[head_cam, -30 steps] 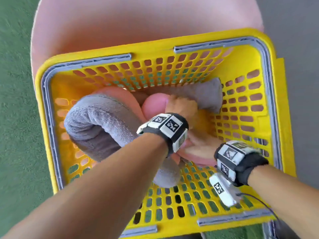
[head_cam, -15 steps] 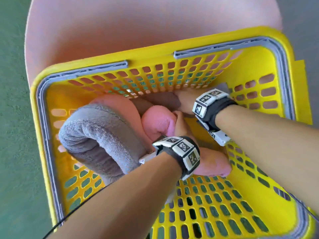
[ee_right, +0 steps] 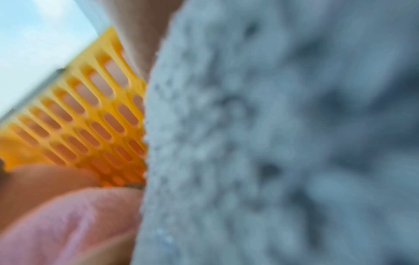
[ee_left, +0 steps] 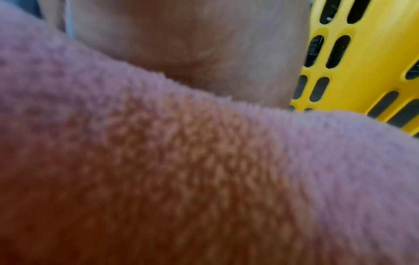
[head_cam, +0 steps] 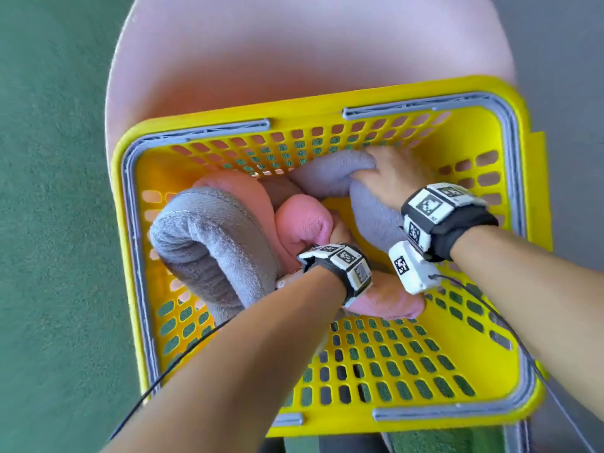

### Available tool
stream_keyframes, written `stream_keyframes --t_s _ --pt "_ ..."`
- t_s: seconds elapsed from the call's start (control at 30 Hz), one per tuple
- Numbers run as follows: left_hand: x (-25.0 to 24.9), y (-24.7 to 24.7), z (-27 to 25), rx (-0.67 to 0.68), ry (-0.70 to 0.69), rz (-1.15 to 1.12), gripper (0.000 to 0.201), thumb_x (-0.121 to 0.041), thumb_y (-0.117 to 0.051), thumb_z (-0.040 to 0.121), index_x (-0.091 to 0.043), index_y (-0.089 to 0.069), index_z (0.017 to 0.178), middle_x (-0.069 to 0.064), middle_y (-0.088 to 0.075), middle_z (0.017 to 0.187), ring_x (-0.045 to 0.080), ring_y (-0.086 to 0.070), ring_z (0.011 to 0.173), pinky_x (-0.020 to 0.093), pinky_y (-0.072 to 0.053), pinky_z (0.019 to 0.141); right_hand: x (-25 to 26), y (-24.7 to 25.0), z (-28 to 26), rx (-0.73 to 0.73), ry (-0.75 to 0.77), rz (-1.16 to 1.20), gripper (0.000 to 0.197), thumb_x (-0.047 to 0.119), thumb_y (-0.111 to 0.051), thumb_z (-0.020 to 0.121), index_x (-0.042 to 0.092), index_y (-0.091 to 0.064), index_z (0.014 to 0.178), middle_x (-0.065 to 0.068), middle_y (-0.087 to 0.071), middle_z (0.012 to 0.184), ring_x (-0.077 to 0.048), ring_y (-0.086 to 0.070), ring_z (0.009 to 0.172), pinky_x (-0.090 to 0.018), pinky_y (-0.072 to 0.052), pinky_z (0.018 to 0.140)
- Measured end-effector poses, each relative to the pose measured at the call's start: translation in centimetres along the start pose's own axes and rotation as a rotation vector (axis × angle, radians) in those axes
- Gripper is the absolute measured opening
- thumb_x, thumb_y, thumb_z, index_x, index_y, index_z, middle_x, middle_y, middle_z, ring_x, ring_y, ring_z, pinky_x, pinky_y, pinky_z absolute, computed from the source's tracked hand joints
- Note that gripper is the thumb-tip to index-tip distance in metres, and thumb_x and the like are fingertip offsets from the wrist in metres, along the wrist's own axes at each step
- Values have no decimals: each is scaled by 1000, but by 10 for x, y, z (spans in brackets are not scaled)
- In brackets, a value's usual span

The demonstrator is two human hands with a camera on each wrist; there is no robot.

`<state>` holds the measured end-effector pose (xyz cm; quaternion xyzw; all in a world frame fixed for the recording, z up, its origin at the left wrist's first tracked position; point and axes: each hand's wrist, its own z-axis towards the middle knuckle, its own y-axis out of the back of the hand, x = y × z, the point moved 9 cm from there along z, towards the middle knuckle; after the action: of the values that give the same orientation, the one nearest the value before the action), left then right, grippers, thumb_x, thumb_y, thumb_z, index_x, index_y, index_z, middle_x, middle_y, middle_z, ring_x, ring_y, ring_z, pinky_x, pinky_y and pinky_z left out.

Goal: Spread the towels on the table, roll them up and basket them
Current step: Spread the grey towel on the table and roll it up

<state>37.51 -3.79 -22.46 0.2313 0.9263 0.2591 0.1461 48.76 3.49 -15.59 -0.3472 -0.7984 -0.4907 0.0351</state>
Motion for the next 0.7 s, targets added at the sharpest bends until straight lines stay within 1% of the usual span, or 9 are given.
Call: stream_keyframes --t_s 0.07,0.1,0.17,0.23,0.33,0.47,0.53,0.6,0.7 --pt "-11 2 -17 -52 -102 421 72 -22 -53 95 -4 -10 149 17 -24 152 31 -26 140 33 -29 102 0 27 -24 -79 -51 54 31 42 -53 78 15 -63 90 -14 -67 95 -39 -59 89 -37 -47 68" --pt "-12 -4 -19 -29 -146 525 79 -26 -56 93 -11 -5 151 14 -13 156 31 -13 144 42 -20 113 -2 38 -35 -113 -81 70 32 43 -54 78 16 -64 92 -15 -67 97 -40 -58 90 -37 -46 68" --pt "-14 -22 -22 42 -149 598 85 -31 -61 87 -21 -7 152 8 -7 159 34 -1 146 59 -6 114 -6 58 -55 -160 -134 85 33 44 -55 77 18 -64 96 -18 -66 103 -42 -57 95 -38 -45 72" --pt "-9 -30 -17 42 -110 546 76 -34 -60 86 -22 -21 150 8 -19 157 36 -9 145 66 -7 110 -8 75 -73 -203 -165 83 36 46 -56 77 21 -64 102 -16 -66 108 -42 -56 101 -41 -46 78" --pt "-3 -15 -16 -20 17 296 64 -29 -46 96 -10 -17 150 17 -24 152 36 -21 141 56 -17 113 -10 99 -94 -280 -168 120 48 48 -55 73 32 -62 118 -13 -67 114 -40 -58 104 -42 -50 84" --pt "-7 3 -16 -102 -88 550 55 -36 -36 101 -8 -25 147 14 -26 153 32 -22 141 36 -22 108 -16 134 -122 -431 -210 154 52 43 -55 73 33 -61 123 -15 -67 110 -39 -56 105 -42 -49 85" --pt "0 -14 1 -18 -120 683 68 -50 -33 97 -11 -19 150 14 -18 157 36 -16 143 49 -18 109 -23 158 -140 -549 -227 206 49 41 -56 73 29 -64 120 -14 -69 106 -38 -58 102 -42 -49 86" --pt "-6 -6 13 -116 -117 745 71 -56 -29 94 -17 -15 152 10 -14 159 35 -10 144 60 -11 111 -27 187 -161 -680 -218 266 46 40 -57 73 26 -66 116 -10 -72 100 -33 -61 97 -39 -50 83" --pt "-14 6 2 -146 -231 641 50 -44 -40 92 -24 -47 138 6 -43 145 32 -24 140 58 -6 113 -22 215 -185 -752 -151 287 41 34 -63 77 23 -66 116 -3 -72 98 -23 -62 90 -32 -47 80"
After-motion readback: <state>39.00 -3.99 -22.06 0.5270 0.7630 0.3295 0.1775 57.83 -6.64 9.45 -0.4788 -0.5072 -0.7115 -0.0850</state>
